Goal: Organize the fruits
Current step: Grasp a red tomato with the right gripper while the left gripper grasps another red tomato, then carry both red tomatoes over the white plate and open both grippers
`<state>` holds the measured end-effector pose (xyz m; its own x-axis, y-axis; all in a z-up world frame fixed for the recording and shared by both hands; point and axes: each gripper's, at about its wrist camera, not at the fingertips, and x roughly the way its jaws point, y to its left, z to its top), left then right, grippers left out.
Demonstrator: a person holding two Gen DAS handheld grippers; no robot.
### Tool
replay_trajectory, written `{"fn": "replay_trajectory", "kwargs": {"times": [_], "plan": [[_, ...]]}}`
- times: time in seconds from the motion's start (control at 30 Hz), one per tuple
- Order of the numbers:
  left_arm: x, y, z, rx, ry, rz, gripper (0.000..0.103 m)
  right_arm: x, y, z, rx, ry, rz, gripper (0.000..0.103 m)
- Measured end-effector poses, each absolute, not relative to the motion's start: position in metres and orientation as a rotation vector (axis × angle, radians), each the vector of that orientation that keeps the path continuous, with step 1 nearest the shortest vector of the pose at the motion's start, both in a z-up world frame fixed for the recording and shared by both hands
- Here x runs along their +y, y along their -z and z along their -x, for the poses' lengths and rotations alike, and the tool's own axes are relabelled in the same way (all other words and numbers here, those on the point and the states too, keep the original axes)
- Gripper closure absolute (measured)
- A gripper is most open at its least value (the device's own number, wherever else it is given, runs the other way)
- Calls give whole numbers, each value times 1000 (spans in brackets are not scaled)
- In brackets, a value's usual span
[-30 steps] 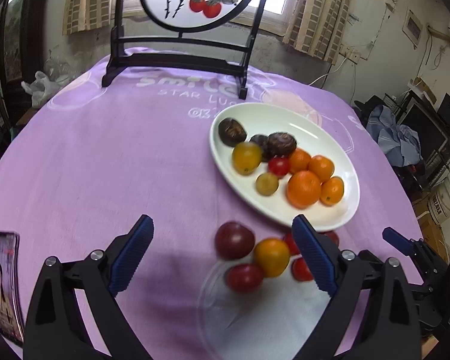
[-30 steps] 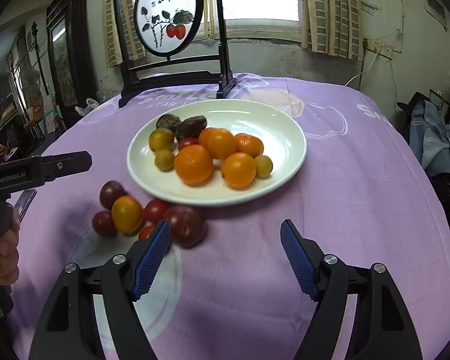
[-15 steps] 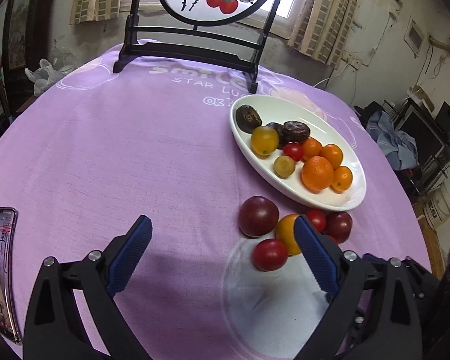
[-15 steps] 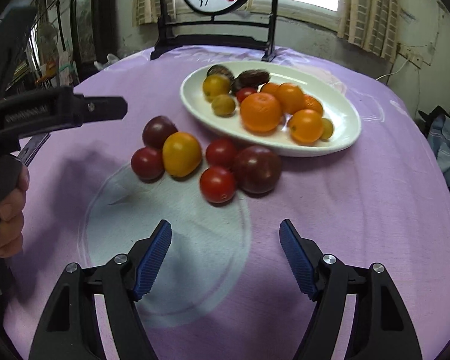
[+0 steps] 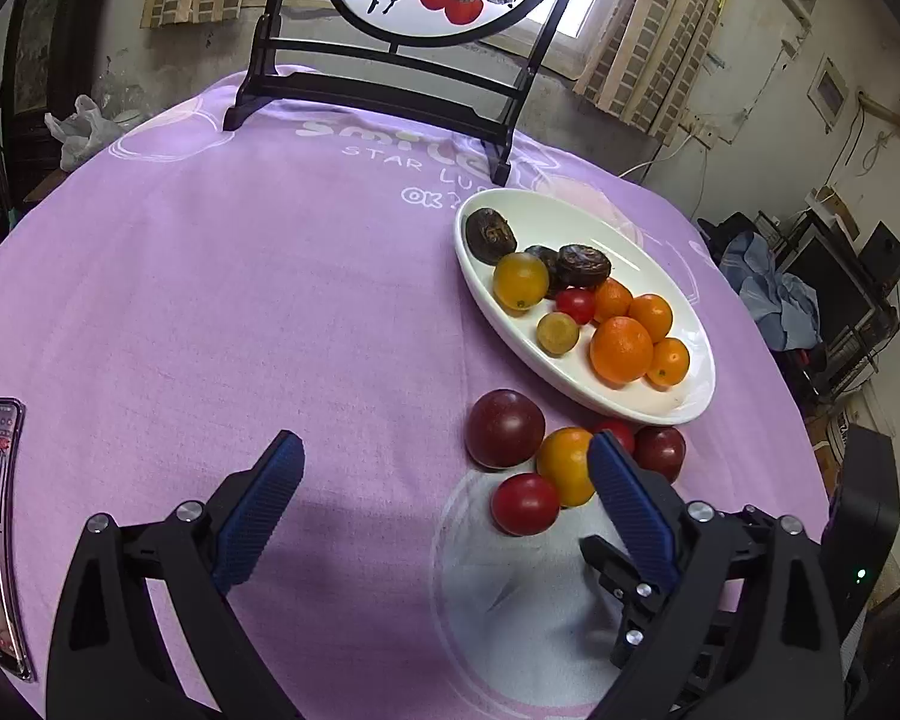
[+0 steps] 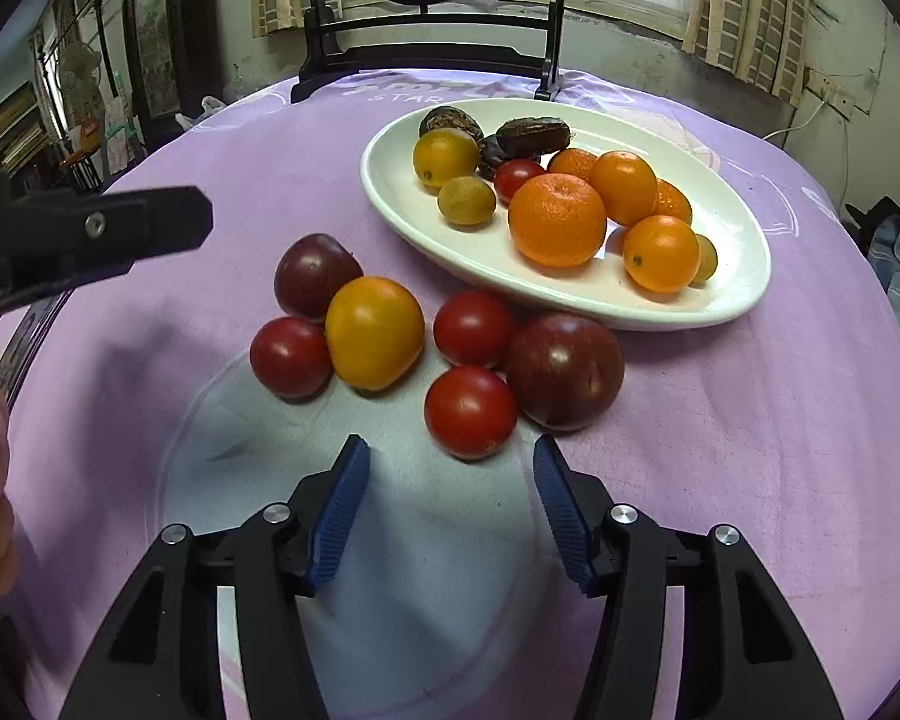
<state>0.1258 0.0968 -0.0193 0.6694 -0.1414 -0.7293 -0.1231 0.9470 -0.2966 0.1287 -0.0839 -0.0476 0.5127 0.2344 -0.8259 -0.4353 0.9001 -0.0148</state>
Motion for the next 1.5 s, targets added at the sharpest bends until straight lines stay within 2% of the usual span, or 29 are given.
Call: {"fn": "replay_trajectory", "kwargs": {"times": [0.2, 0.27, 0.3, 0.4, 0.9, 0.93, 1.0, 1.03, 1.1, 1.13, 1.27, 1.33, 1.4, 1.5], "plan": [[96, 22, -127, 856, 6, 336, 10, -77, 48, -134, 950, -367, 216, 47], [94, 24, -128, 863, 7, 326, 10, -79, 47, -135, 946, -348, 206, 57], [93, 25, -129, 868, 6, 320, 10, -83, 47, -136, 946, -332, 197, 69], [90, 28, -130, 878, 10, 300, 10, -96, 46, -137, 964, -360, 120, 74], [46, 47, -126, 952, 97, 115, 10, -156, 38, -121, 942, -346, 32, 74], [44, 50, -127, 961, 99, 105, 12, -157, 37, -120, 938, -341, 41, 74], [40, 55, -129, 982, 112, 91, 26, -157, 36, -119, 931, -336, 64, 74], [39, 58, -130, 993, 120, 89, 29, -157, 35, -119, 929, -334, 73, 74], [36, 62, -131, 993, 121, 73, 31, -158, 36, -120, 934, -328, 81, 74], [32, 63, -132, 981, 109, 39, 37, -160, 37, -121, 943, -320, 78, 74], [24, 64, -134, 958, 96, -26, 47, -161, 38, -120, 950, -317, 78, 74], [22, 64, -136, 946, 100, -43, 56, -159, 39, -119, 952, -323, 92, 73], [19, 63, -137, 936, 115, -52, 70, -157, 40, -117, 955, -323, 105, 73], [14, 63, -137, 922, 116, -82, 71, -159, 41, -118, 961, -321, 97, 73]]}}
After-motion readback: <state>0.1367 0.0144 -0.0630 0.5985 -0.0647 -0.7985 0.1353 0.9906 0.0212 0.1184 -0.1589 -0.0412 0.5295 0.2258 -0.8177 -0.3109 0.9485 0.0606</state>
